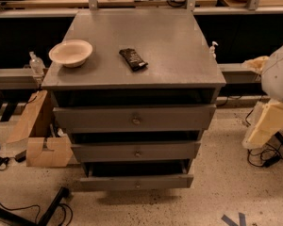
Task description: Open bottom drawer
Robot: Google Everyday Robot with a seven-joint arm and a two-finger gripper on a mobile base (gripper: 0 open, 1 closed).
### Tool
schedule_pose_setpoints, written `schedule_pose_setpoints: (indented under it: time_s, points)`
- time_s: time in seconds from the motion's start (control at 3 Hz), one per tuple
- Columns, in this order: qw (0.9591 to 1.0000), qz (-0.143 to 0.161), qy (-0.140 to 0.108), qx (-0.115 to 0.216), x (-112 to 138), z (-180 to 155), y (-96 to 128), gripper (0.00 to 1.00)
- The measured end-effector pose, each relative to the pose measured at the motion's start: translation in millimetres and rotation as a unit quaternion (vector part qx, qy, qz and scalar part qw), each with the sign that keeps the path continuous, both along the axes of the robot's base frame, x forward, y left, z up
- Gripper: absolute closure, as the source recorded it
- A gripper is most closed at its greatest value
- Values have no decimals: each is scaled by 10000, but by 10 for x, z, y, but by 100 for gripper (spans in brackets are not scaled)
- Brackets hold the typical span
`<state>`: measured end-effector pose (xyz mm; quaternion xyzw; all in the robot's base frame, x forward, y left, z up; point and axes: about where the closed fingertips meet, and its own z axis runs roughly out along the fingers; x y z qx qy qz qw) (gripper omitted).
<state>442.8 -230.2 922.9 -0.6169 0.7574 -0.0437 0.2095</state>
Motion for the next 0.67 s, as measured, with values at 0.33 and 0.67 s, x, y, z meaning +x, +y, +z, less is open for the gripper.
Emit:
schedule_pose_setpoints:
  time_s: [0.33, 0.67]
  points:
    - [9986, 345, -298, -252, -21, -445, -61, 0]
    - [9961, 508, -523, -500, 32, -973, -158, 0]
